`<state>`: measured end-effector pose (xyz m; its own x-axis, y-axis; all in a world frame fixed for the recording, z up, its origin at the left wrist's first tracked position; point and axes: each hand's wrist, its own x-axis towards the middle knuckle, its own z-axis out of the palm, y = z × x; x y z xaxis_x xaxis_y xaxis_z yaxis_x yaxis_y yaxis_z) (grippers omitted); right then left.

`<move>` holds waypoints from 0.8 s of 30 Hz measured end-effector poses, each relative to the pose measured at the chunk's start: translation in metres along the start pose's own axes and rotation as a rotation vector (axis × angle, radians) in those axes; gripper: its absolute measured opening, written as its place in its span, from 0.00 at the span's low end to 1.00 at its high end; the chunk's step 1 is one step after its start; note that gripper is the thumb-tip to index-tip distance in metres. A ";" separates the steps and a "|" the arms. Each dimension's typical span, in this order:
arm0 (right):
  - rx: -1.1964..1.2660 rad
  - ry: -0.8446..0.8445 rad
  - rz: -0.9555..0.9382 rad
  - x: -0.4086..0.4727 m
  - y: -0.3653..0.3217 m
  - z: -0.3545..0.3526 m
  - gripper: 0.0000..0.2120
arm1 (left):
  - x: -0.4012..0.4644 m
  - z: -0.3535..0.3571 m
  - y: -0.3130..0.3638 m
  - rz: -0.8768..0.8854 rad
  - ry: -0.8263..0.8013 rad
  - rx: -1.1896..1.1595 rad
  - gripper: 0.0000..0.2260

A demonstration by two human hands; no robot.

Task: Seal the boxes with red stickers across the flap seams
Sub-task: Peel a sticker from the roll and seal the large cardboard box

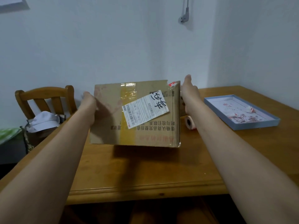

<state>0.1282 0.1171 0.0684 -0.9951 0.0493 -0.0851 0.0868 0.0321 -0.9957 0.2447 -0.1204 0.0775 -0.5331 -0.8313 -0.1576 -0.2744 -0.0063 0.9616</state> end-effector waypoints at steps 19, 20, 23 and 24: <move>0.057 -0.165 0.027 0.001 0.019 0.002 0.14 | 0.012 0.006 0.003 0.297 0.197 0.190 0.12; 0.067 -0.173 0.024 0.001 0.020 0.002 0.14 | 0.014 0.006 0.001 0.328 0.209 0.275 0.09; 0.082 -0.193 0.008 0.001 0.023 0.000 0.13 | 0.013 0.005 -0.003 0.420 0.245 0.406 0.03; 0.085 -0.199 0.002 0.001 0.023 0.000 0.13 | 0.010 0.006 -0.003 0.442 0.255 0.427 0.02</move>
<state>0.1292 0.1179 0.0456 -0.9852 -0.1488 -0.0846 0.0933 -0.0528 -0.9942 0.2360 -0.1253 0.0720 -0.4769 -0.8106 0.3398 -0.3943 0.5428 0.7415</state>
